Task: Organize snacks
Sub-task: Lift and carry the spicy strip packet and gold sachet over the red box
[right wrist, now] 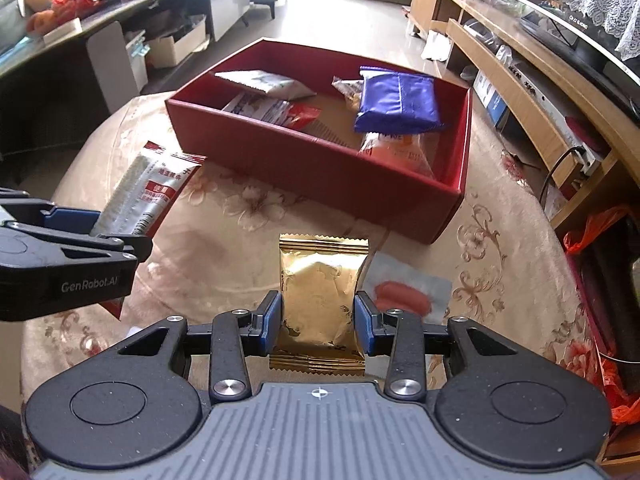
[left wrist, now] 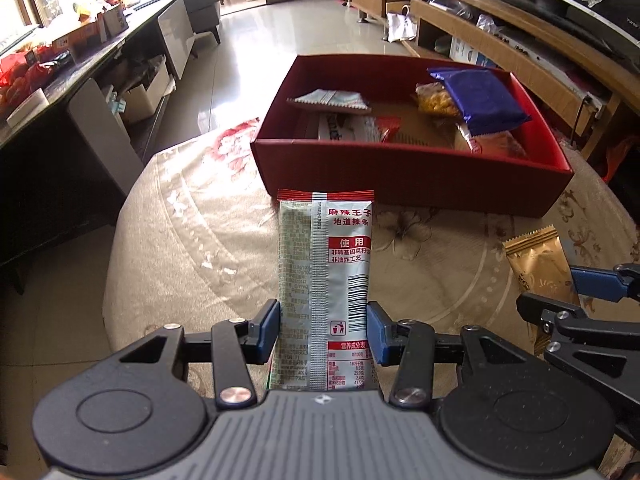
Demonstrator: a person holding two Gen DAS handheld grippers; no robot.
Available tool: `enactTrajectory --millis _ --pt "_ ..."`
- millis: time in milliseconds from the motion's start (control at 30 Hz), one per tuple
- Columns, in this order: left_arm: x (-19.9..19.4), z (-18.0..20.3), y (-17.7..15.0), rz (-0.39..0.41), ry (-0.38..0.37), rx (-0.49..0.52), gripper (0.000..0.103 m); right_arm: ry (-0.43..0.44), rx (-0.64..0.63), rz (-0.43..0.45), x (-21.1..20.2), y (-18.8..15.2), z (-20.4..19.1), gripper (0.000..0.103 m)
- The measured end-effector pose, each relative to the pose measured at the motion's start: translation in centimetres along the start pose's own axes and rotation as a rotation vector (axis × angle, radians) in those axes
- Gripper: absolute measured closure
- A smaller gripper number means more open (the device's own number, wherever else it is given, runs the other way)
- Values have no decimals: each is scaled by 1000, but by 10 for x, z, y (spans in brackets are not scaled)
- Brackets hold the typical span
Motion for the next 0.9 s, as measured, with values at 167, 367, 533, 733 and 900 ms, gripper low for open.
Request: enactTrajectory --millis 167,367,533,733,900 --pt "-4 3 8 35 17 17 61 -10 8 31 -1 12 3 56" --pt "-3 6 22 62 32 23 61 -17 24 70 -2 28 8 56" --pt "-4 7 36 87 39 20 61 -25 32 88 1 40 14 56" --pt "-2 9 53 112 56 27 61 -29 40 104 6 54 20 56" --pt "5 10 72 129 65 27 61 -29 51 117 10 65 25 56"
Point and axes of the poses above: each gripper's, at about its wrist camera, not at the fingertips, and x roughly the way its jaws point, z to its right, y to its top, the point moved 3 cm from there along x, roughly the way its jaws point, and after that the axes turned 3 degrees about z, right-handed, at the moved point
